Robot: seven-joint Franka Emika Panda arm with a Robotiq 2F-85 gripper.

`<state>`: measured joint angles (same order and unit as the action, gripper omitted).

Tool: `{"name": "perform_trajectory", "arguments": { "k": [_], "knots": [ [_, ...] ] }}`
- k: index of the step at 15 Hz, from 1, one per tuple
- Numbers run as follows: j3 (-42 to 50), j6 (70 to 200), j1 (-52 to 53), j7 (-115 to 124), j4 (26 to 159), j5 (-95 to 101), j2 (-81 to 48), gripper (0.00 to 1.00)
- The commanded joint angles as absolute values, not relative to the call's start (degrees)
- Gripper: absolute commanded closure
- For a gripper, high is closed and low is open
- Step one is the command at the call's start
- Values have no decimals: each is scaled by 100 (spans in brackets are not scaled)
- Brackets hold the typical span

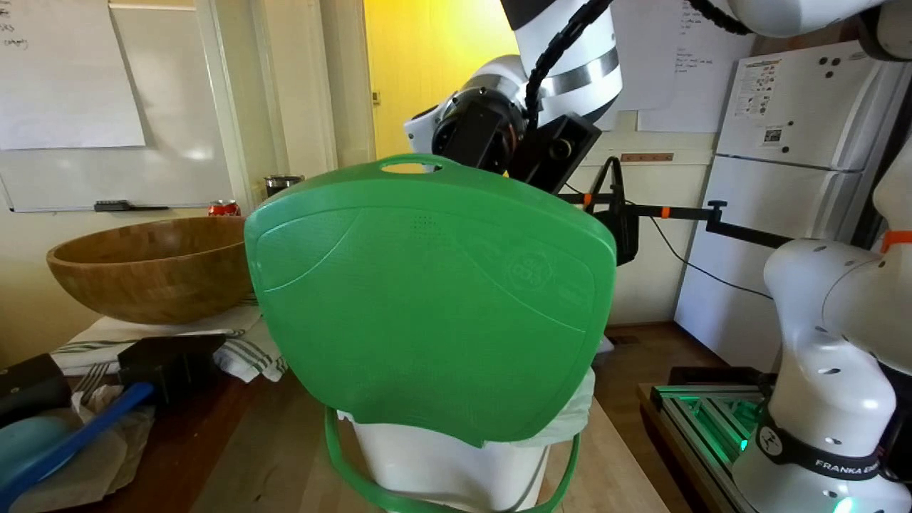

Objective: Remove the plastic bottle from the trash can and place it on the counter top

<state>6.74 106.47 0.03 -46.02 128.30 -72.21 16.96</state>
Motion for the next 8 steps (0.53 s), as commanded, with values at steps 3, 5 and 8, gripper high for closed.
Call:
{"name": "perform_trajectory", "arguments": {
  "k": [3, 5, 8],
  "knots": [
    [524, 10498, -82, -4724, 12683, -7329, 1878, 100],
    [505, 10479, -73, -4720, 12641, -7344, 1886, 100],
    [474, 10515, -78, -4713, 12589, -7321, 1888, 100]
  ]
}}
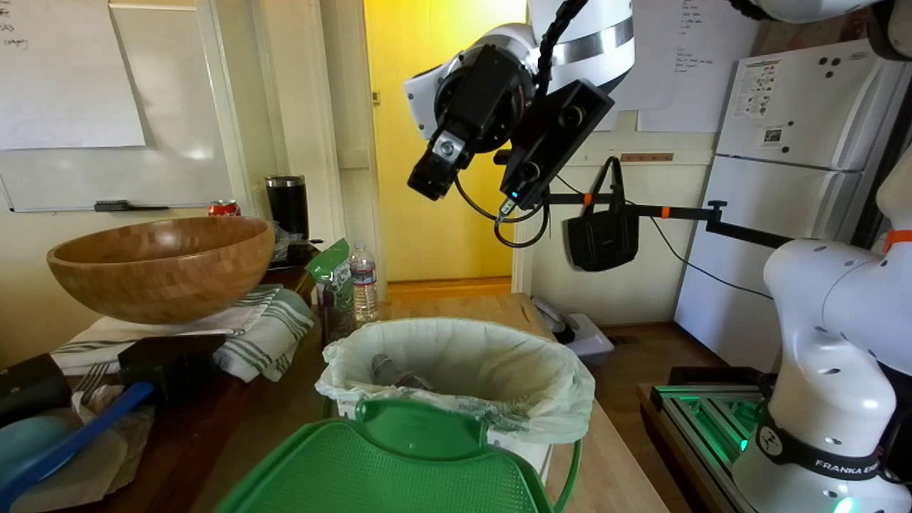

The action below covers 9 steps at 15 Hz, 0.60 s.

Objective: Remove the plastic bottle from the trash can and place it on the counter top

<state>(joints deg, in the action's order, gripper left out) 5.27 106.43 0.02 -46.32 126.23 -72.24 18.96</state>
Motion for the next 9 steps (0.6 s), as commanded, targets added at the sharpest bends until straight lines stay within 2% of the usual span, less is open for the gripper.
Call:
{"name": "perform_trajectory", "arguments": {
  "k": [1, 9],
  "knots": [
    [470, 10570, -99, -4690, 12607, -7310, 1920, 100],
    [452, 10744, -275, -4525, 12689, -7205, 2022, 100]
  ]
}}
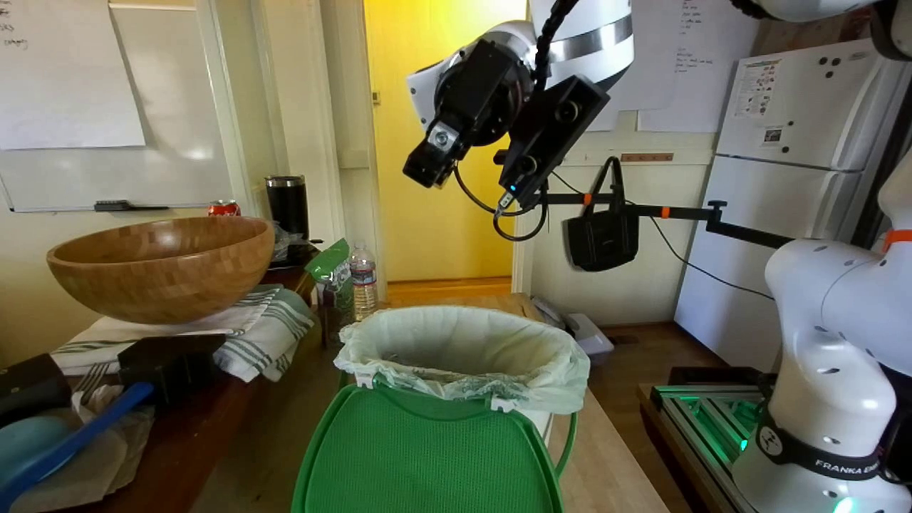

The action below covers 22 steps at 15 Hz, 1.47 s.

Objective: Remove the plastic bottle from the trash can and place it on the counter top

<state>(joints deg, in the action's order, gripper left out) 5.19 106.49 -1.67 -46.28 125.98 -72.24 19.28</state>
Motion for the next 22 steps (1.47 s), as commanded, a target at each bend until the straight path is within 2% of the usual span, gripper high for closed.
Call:
{"name": "perform_trajectory", "arguments": {
  "k": [1, 4, 6, 8, 12, 16, 22],
  "knots": [
    [435, 10791, -295, -4476, 12708, -7187, 2038, 100],
    [298, 11246, -400, -4098, 12799, -6990, 2153, 98],
    [151, 11801, -454, -3672, 12865, -6726, 2241, 73],
    [24, 12298, -469, -3208, 12910, -6323, 2304, 64],
    [-157, 12817, -460, -1869, 12976, -5067, 2383, 33],
    [-83, 12467, -450, -515, 12839, -3869, 2173, 2],
    [89, 12091, -402, 717, 12688, -2651, 1782, 0]
  ]
}}
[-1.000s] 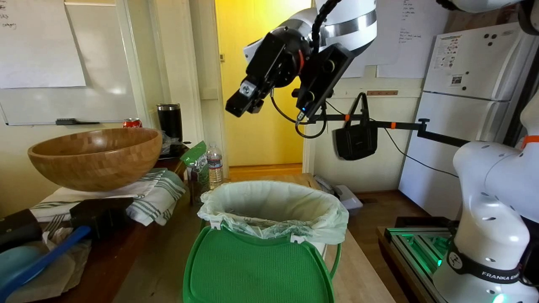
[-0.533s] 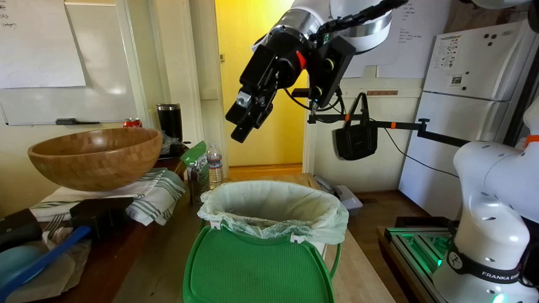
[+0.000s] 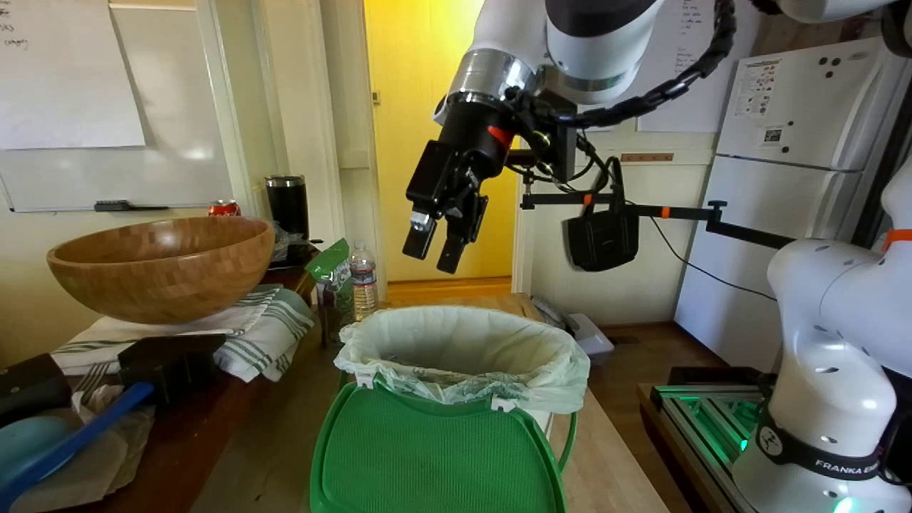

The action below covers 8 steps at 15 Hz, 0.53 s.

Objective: Remove the plastic bottle from the trash can and place it on the counter top

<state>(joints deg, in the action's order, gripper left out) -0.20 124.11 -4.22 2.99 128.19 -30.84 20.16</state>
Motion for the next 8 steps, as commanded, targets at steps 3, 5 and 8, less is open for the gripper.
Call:
{"name": "perform_trajectory", "arguments": {
  "k": [3, 5, 8],
  "knots": [
    [143, 11939, -423, 926, 12661, -2265, 1533, 0],
    [183, 11970, -429, 935, 12672, -2046, 1369, 0],
    [202, 12021, -418, 887, 12652, -1711, 1116, 0]
  ]
}}
